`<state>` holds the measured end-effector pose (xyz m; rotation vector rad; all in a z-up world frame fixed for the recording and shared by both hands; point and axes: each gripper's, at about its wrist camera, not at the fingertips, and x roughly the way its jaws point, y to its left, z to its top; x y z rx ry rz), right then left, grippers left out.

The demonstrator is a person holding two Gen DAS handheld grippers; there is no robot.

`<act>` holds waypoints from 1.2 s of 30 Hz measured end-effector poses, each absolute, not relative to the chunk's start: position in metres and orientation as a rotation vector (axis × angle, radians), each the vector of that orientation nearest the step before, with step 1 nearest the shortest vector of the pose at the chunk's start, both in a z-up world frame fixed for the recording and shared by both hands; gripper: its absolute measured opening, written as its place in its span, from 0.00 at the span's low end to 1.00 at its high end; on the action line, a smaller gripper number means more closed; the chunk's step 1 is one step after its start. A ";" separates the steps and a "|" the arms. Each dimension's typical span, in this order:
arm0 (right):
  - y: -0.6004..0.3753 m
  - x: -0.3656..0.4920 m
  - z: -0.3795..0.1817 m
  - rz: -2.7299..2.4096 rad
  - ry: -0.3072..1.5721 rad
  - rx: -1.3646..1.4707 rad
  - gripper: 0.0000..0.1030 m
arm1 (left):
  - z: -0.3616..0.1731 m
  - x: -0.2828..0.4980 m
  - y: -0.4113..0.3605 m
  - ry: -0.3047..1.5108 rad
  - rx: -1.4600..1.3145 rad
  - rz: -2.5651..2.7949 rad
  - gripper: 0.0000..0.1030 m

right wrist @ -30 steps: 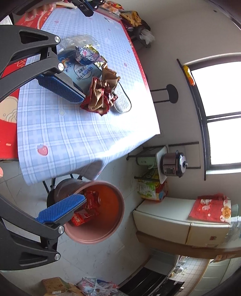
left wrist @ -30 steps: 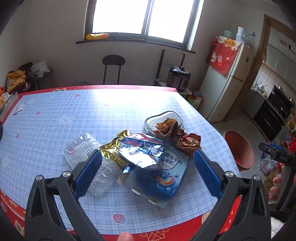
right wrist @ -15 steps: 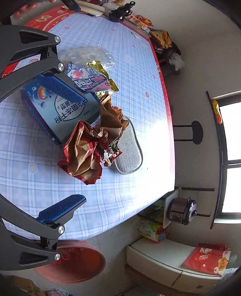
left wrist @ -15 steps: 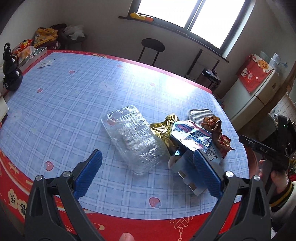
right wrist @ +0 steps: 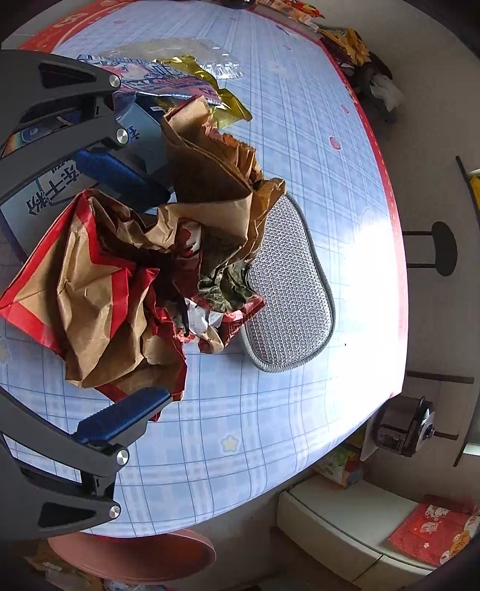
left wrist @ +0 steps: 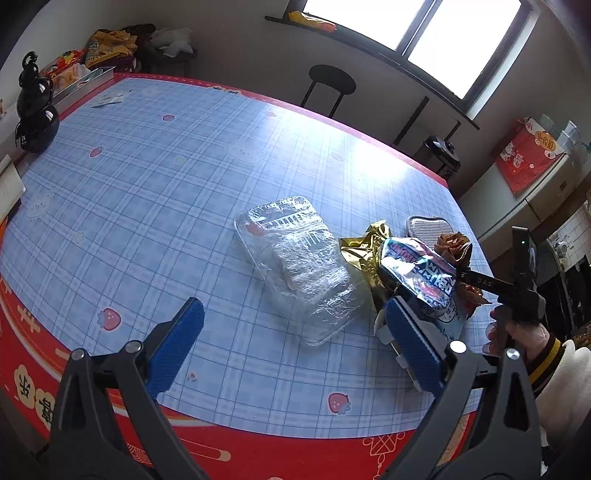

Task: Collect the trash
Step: 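Grasp the brown paper wrapper with the right gripper while the left grasps the blue-white wrapper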

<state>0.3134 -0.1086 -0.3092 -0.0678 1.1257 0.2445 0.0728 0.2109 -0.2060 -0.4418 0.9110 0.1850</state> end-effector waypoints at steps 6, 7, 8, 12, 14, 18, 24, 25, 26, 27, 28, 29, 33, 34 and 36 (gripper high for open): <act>-0.124 0.303 -0.302 0.277 1.101 0.025 0.69 | -0.206 0.083 0.197 0.919 -0.413 0.133 0.93; -0.127 0.299 -0.296 0.293 1.081 0.046 0.48 | -0.206 0.085 0.193 0.922 -0.412 0.121 0.93; -0.131 0.295 -0.290 0.298 1.062 0.060 0.48 | -0.206 0.087 0.190 0.926 -0.411 0.107 0.91; -0.145 0.280 -0.273 0.333 1.025 0.129 0.18 | -0.208 0.100 0.168 0.956 -0.394 0.030 0.74; -0.154 0.271 -0.267 0.339 1.006 0.157 0.18 | -0.208 0.108 0.156 0.968 -0.390 -0.011 0.67; -0.177 0.252 -0.257 0.340 0.968 0.229 0.17 | -0.211 0.124 0.127 0.997 -0.336 -0.095 0.53; -0.213 0.227 -0.252 0.312 0.941 0.295 0.17 | -0.229 0.152 0.100 1.083 -0.504 -0.211 0.29; -0.218 0.225 -0.252 0.308 0.941 0.301 0.17 | -0.232 0.157 0.101 1.087 -0.563 -0.210 0.29; -0.224 0.221 -0.253 0.301 0.940 0.303 0.17 | -0.235 0.161 0.102 1.089 -0.616 -0.204 0.28; -0.228 0.219 -0.254 0.292 0.938 0.305 0.17 | -0.237 0.166 0.104 1.090 -0.665 -0.198 0.26; -0.233 0.218 -0.254 0.285 0.937 0.308 0.17 | -0.241 0.170 0.105 1.094 -0.711 -0.191 0.26; -0.237 0.216 -0.254 0.279 0.936 0.313 0.17 | -0.244 0.173 0.106 1.102 -0.750 -0.176 0.25; -0.250 0.209 -0.251 0.276 0.924 0.324 0.17 | -0.256 0.174 0.106 1.123 -0.835 -0.110 0.25; -0.251 0.208 -0.251 0.276 0.922 0.319 0.17 | -0.258 0.173 0.106 1.121 -0.846 -0.097 0.25; -0.252 0.207 -0.249 0.277 0.921 0.310 0.17 | -0.261 0.174 0.108 1.118 -0.876 -0.078 0.25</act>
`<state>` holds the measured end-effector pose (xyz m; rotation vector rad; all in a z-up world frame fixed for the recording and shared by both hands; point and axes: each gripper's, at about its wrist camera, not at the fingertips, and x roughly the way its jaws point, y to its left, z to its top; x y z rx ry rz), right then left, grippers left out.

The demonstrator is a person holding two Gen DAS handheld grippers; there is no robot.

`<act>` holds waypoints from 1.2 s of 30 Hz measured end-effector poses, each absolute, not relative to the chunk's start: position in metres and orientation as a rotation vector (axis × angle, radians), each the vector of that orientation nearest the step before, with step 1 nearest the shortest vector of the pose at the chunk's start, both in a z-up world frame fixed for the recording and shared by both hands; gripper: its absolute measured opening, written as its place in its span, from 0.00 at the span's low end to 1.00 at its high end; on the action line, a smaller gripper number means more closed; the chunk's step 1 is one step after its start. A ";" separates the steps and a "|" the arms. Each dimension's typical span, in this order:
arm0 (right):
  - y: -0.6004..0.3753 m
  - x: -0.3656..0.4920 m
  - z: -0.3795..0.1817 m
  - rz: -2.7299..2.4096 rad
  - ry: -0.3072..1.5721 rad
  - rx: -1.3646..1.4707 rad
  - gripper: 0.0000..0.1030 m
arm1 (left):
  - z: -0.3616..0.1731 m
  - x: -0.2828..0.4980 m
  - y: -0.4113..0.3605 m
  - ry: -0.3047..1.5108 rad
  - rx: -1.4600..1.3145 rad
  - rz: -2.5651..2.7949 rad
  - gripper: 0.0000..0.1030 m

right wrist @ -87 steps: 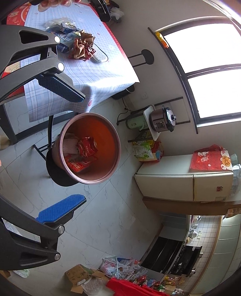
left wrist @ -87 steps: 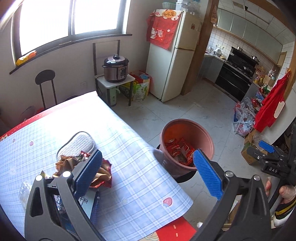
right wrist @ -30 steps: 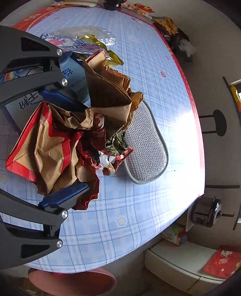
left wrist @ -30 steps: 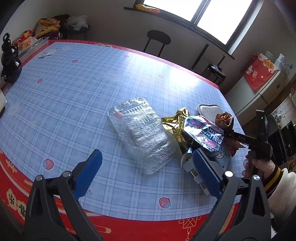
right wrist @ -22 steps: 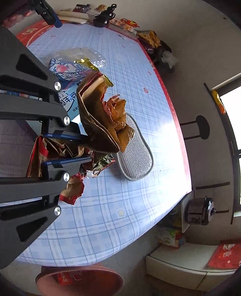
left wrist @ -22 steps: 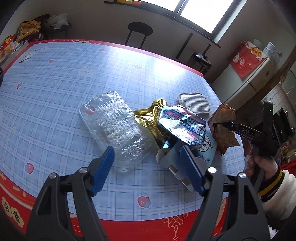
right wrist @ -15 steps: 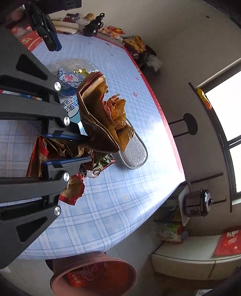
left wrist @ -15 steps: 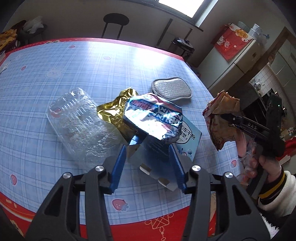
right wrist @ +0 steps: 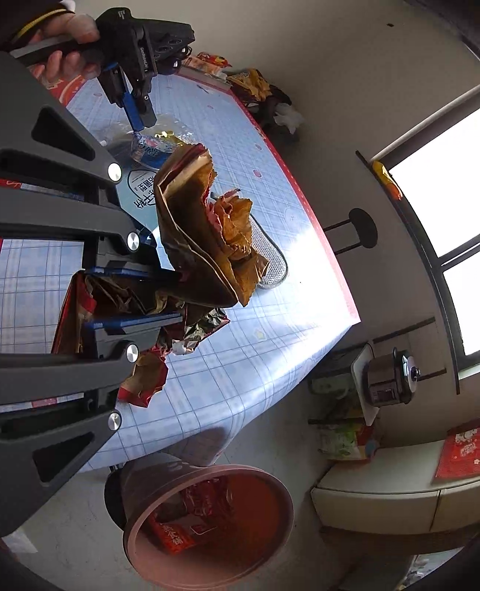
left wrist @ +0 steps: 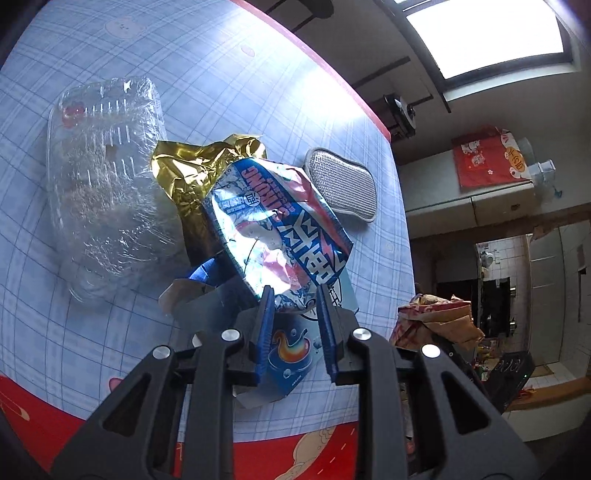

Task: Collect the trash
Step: 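Grasp the brown paper wrapper with the right gripper while the left grasps the blue-white wrapper, then lift the blue-white wrapper with the left gripper while the right holds the paper wrapper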

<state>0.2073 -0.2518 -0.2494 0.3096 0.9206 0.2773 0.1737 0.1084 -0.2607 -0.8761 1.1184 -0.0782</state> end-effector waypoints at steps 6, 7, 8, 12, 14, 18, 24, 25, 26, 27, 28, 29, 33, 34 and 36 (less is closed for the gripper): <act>-0.251 0.207 -0.245 0.289 0.919 0.301 0.17 | -0.261 0.176 0.119 1.102 -0.923 -0.032 0.32; -0.251 0.207 -0.244 0.289 0.918 0.296 0.17 | -0.261 0.175 0.120 1.097 -0.929 -0.027 0.33; -0.251 0.207 -0.243 0.293 0.917 0.294 0.17 | -0.261 0.174 0.121 1.095 -0.935 -0.024 0.34; -0.250 0.207 -0.243 0.298 0.920 0.289 0.17 | -0.267 0.172 0.127 1.106 -0.965 -0.002 0.36; -0.250 0.208 -0.243 0.300 0.924 0.287 0.17 | -0.271 0.174 0.128 1.108 -0.983 -0.002 0.35; -0.249 0.208 -0.244 0.307 0.934 0.277 0.17 | -0.275 0.180 0.131 1.090 -1.001 -0.009 0.33; -0.250 0.210 -0.244 0.298 0.945 0.271 0.17 | -0.288 0.188 0.133 1.066 -1.088 -0.031 0.30; -0.250 0.210 -0.244 0.297 0.947 0.271 0.17 | -0.291 0.189 0.133 1.066 -1.101 -0.030 0.30; -0.250 0.210 -0.244 0.295 0.949 0.269 0.17 | -0.293 0.190 0.133 1.067 -1.104 -0.025 0.30; -0.250 0.210 -0.245 0.294 0.951 0.267 0.17 | -0.295 0.192 0.132 1.061 -1.112 -0.026 0.30; -0.250 0.210 -0.245 0.293 0.953 0.265 0.17 | -0.297 0.193 0.132 1.054 -1.124 -0.030 0.30; -0.249 0.210 -0.245 0.293 0.954 0.263 0.17 | -0.299 0.195 0.131 1.051 -1.135 -0.031 0.30; -0.244 0.210 -0.244 0.289 0.960 0.252 0.17 | -0.303 0.207 0.124 1.055 -1.135 -0.040 0.30; -0.243 0.210 -0.244 0.288 0.960 0.251 0.17 | -0.304 0.209 0.123 1.054 -1.135 -0.044 0.30; -0.242 0.210 -0.242 0.288 0.959 0.251 0.17 | -0.306 0.213 0.118 1.060 -1.132 -0.051 0.26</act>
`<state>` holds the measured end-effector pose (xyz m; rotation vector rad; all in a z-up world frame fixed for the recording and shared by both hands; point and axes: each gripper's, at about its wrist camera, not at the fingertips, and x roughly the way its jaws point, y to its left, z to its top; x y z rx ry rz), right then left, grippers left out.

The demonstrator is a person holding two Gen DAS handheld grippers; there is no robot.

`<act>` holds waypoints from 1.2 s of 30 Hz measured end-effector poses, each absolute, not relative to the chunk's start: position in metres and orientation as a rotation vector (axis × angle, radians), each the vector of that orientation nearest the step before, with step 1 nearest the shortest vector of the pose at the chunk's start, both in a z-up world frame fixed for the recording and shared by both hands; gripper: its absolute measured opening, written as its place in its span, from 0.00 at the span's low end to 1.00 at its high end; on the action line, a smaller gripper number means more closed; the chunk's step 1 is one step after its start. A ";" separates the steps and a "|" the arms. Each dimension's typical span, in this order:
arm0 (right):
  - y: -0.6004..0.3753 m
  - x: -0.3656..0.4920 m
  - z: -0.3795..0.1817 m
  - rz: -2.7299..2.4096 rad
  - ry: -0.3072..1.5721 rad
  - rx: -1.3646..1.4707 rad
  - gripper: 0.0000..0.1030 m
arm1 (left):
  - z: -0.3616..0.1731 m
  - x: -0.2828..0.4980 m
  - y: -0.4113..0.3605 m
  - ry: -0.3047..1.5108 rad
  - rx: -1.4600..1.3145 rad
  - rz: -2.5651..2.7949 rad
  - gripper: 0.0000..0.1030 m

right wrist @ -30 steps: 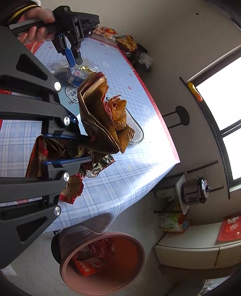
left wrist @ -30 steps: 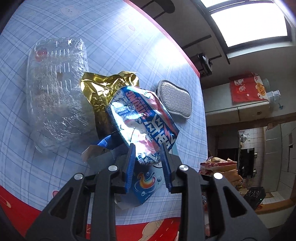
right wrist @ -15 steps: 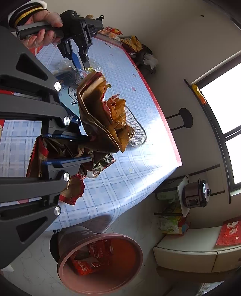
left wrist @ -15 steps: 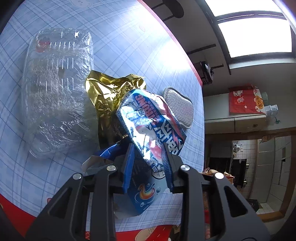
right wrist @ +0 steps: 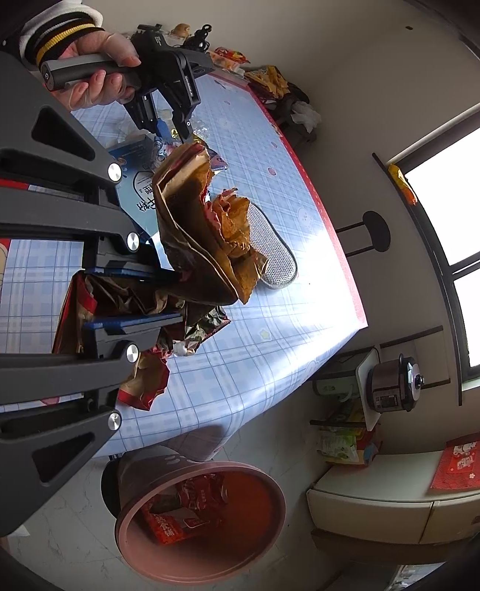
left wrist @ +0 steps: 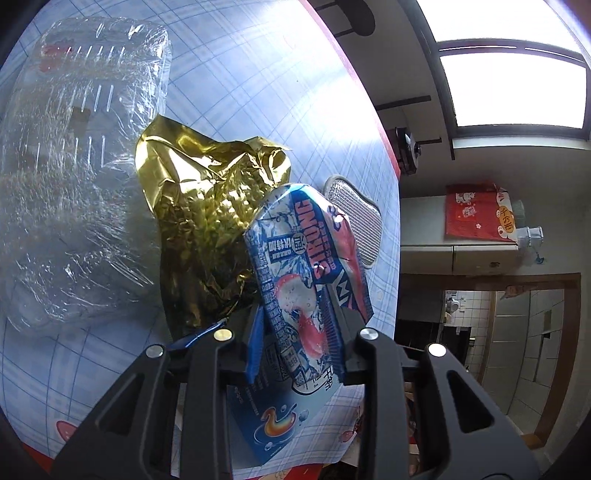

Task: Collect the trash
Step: 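Lift the blue-white wrapper with the left gripper while the right holds the paper wrapper, then drop the paper wrapper into the bucket with the right gripper while the left carries its wrapper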

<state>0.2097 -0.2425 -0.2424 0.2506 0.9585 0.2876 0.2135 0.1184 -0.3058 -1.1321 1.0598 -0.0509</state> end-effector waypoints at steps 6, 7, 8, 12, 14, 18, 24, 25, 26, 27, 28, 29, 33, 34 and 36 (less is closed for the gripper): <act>-0.244 0.202 -0.232 0.286 0.929 0.263 0.17 | -0.284 0.219 0.105 1.019 -1.030 -0.128 0.07; -0.245 0.200 -0.229 0.286 0.921 0.267 0.17 | -0.276 0.220 0.102 1.006 -1.004 -0.146 0.06; -0.246 0.199 -0.225 0.288 0.911 0.272 0.17 | -0.267 0.220 0.101 0.996 -0.967 -0.153 0.06; -0.251 0.190 -0.204 0.296 0.850 0.282 0.17 | -0.225 0.215 0.096 0.934 -0.839 -0.174 0.06; -0.254 0.185 -0.192 0.297 0.815 0.285 0.17 | -0.205 0.208 0.097 0.893 -0.781 -0.176 0.06; -0.271 0.174 -0.173 0.284 0.753 0.311 0.17 | -0.167 0.190 0.100 0.825 -0.674 -0.169 0.06; -0.312 0.155 -0.160 0.221 0.686 0.367 0.17 | -0.125 0.162 0.104 0.738 -0.555 -0.151 0.06; -0.322 0.153 -0.159 0.204 0.678 0.373 0.17 | -0.119 0.161 0.104 0.729 -0.542 -0.150 0.06; -0.333 0.151 -0.159 0.186 0.671 0.378 0.17 | -0.113 0.159 0.102 0.718 -0.530 -0.147 0.06; -0.344 0.150 -0.159 0.165 0.664 0.382 0.17 | -0.109 0.156 0.101 0.708 -0.520 -0.145 0.06; -0.356 0.150 -0.159 0.141 0.658 0.386 0.17 | -0.105 0.153 0.099 0.700 -0.516 -0.145 0.06; -0.368 0.150 -0.159 0.118 0.654 0.390 0.17 | -0.104 0.149 0.098 0.694 -0.513 -0.145 0.06; -0.419 0.160 -0.161 0.024 0.647 0.404 0.17 | -0.099 0.138 0.087 0.679 -0.508 -0.139 0.06; -0.431 0.164 -0.161 0.004 0.649 0.411 0.17 | -0.098 0.136 0.084 0.676 -0.507 -0.137 0.06; -0.452 0.175 -0.164 -0.039 0.660 0.421 0.17 | -0.097 0.131 0.079 0.672 -0.501 -0.124 0.06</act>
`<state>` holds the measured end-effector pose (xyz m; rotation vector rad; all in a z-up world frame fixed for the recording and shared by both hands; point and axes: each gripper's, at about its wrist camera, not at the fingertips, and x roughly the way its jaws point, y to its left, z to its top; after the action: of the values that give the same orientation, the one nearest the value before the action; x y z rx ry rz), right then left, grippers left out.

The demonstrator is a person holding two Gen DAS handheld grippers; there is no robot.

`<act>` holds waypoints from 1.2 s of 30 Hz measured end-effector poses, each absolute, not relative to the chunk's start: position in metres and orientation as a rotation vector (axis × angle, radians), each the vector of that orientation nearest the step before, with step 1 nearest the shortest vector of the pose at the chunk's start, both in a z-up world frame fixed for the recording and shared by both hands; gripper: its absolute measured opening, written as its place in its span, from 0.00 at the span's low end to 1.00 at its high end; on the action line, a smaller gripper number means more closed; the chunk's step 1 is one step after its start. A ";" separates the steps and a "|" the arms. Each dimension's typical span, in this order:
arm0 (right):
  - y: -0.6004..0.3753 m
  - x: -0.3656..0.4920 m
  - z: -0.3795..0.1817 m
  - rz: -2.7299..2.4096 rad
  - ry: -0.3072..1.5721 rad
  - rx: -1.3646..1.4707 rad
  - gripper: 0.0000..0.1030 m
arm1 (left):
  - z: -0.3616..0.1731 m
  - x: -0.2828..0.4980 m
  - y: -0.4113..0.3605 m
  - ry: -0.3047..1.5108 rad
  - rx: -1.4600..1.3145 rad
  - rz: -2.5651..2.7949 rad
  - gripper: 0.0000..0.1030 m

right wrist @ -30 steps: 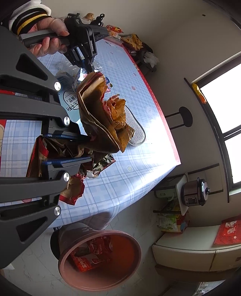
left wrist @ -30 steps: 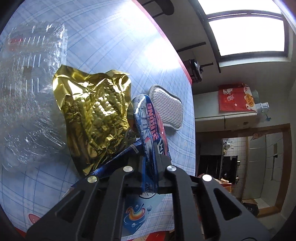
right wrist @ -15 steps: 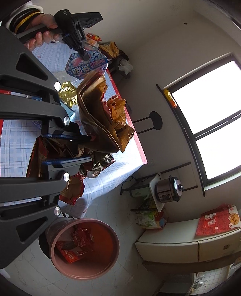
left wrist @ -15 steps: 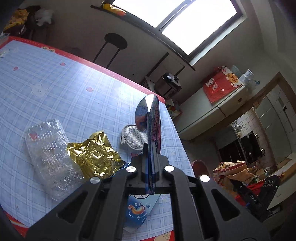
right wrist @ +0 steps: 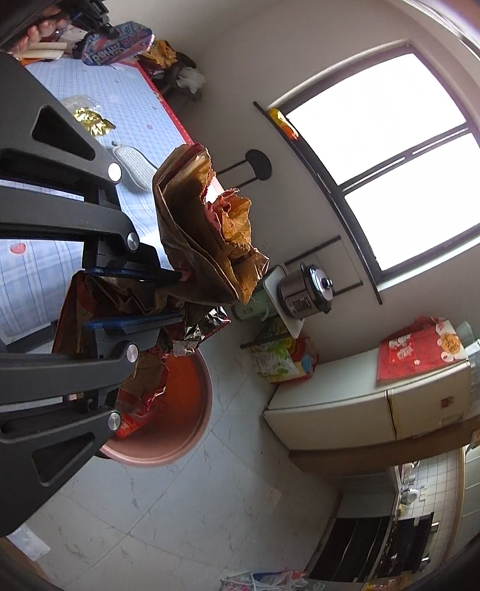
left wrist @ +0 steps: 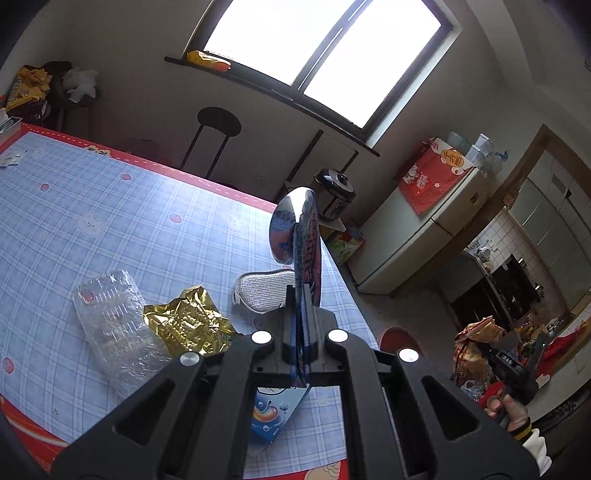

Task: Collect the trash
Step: 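Drop the paper wrapper into the bucket with the right gripper while the left carries its wrapper, then carry the blue-white wrapper over the bucket and open the left gripper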

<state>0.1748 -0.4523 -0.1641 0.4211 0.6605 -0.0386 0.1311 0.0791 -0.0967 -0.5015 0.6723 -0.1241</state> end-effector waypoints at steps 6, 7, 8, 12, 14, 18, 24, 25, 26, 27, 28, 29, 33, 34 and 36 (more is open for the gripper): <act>-0.497 0.212 -0.177 -0.110 0.711 0.457 0.18 | -0.093 0.116 0.066 0.657 -0.490 -0.069 0.06; -0.502 0.219 -0.180 -0.116 0.721 0.466 0.18 | -0.092 0.114 0.064 0.656 -0.488 -0.060 0.06; -0.507 0.225 -0.183 -0.118 0.729 0.477 0.18 | -0.092 0.112 0.062 0.655 -0.487 -0.050 0.06; -0.519 0.243 -0.194 -0.114 0.759 0.510 0.28 | -0.090 0.104 0.055 0.654 -0.483 -0.023 0.06; -0.523 0.243 -0.194 -0.134 0.750 0.508 0.53 | -0.090 0.102 0.052 0.656 -0.477 -0.016 0.06; -0.524 0.240 -0.186 -0.129 0.712 0.505 0.65 | -0.085 0.103 0.041 0.654 -0.453 -0.022 0.06; -0.522 0.215 -0.171 -0.142 0.674 0.434 0.90 | -0.074 0.118 0.008 0.644 -0.401 -0.099 0.06; -0.521 0.209 -0.169 -0.144 0.670 0.416 0.90 | -0.072 0.122 0.000 0.644 -0.391 -0.120 0.06; -0.522 0.203 -0.167 -0.146 0.668 0.400 0.91 | -0.072 0.126 -0.009 0.644 -0.381 -0.142 0.06; -0.523 0.198 -0.165 -0.151 0.667 0.386 0.95 | -0.071 0.131 -0.018 0.646 -0.371 -0.166 0.06; -0.524 0.192 -0.163 -0.158 0.664 0.373 0.95 | -0.070 0.136 -0.028 0.648 -0.362 -0.193 0.06; -0.525 0.185 -0.162 -0.164 0.661 0.361 0.95 | -0.070 0.142 -0.039 0.651 -0.352 -0.222 0.06; -0.534 0.156 -0.159 -0.195 0.658 0.332 0.95 | -0.074 0.168 -0.087 0.676 -0.308 -0.343 0.06; -0.538 0.148 -0.159 -0.203 0.659 0.333 0.95 | -0.076 0.176 -0.100 0.686 -0.299 -0.375 0.06; -0.546 0.134 -0.161 -0.220 0.666 0.335 0.95 | -0.082 0.191 -0.128 0.711 -0.282 -0.437 0.06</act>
<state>0.1336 -0.5456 -0.1609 0.3350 0.6660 -0.2204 0.1907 -0.1281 -0.0822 -0.2824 0.7108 -0.4369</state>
